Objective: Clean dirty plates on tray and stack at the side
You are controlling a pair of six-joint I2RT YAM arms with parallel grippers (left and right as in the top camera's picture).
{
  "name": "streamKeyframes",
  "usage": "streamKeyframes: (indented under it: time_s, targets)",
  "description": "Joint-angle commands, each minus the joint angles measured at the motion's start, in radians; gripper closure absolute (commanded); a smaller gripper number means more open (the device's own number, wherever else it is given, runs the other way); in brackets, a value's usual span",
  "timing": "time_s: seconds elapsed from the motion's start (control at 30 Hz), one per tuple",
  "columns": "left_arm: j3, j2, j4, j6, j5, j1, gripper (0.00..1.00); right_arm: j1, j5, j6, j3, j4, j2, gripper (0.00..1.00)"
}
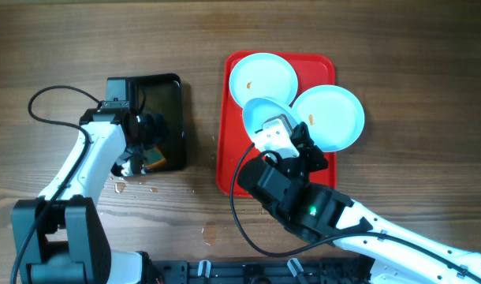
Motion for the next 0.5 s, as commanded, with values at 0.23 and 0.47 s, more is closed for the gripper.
streamKeyframes:
  time_s: [0.23,0.47]
  targets:
    - [0.000,0.004,0.003,0.002,0.015,0.005,0.00,0.005,0.005,0.024,0.000,0.022,-0.012,0.96]
    - [0.000,0.004,0.003,0.002,0.015,0.005,0.00,0.006,0.006,-0.160,-0.001,0.051,-0.004,0.96]
